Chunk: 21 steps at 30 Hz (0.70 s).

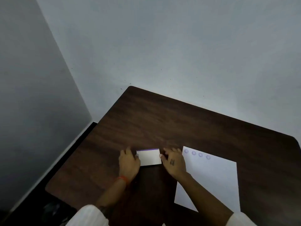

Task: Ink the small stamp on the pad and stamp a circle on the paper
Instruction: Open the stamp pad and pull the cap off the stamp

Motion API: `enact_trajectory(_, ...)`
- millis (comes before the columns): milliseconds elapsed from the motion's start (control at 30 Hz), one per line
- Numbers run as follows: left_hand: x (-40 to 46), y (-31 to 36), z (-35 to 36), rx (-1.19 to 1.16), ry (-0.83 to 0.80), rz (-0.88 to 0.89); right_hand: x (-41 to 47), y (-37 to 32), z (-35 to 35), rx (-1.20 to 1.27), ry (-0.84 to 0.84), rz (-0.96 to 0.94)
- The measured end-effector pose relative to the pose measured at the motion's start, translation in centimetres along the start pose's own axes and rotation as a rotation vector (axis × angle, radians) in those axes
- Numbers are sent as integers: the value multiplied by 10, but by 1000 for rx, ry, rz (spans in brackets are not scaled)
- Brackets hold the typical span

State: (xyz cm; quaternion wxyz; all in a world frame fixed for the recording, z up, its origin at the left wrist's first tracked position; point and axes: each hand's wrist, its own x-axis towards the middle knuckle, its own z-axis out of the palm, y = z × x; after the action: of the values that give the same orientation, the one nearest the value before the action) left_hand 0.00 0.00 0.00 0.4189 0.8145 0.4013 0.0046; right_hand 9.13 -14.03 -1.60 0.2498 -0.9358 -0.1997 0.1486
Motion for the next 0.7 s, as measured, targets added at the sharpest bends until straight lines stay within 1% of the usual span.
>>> enact_trajectory(167, 2, 3, 9, -3, -62, -12, 4, -4, 5, -13, -27, -24)
enact_trajectory(400, 7, 10, 10, 54, -70, 5, 8, -8, 9, -38, -7, -25)
enact_trajectory(600, 6, 16, 1, 43, -5, 15, 5, -21, 4, -44, 107, -44)
enact_trajectory(700, 5, 11, -11, 17, 35, 31, 0, -31, 2, 32, 123, -70)
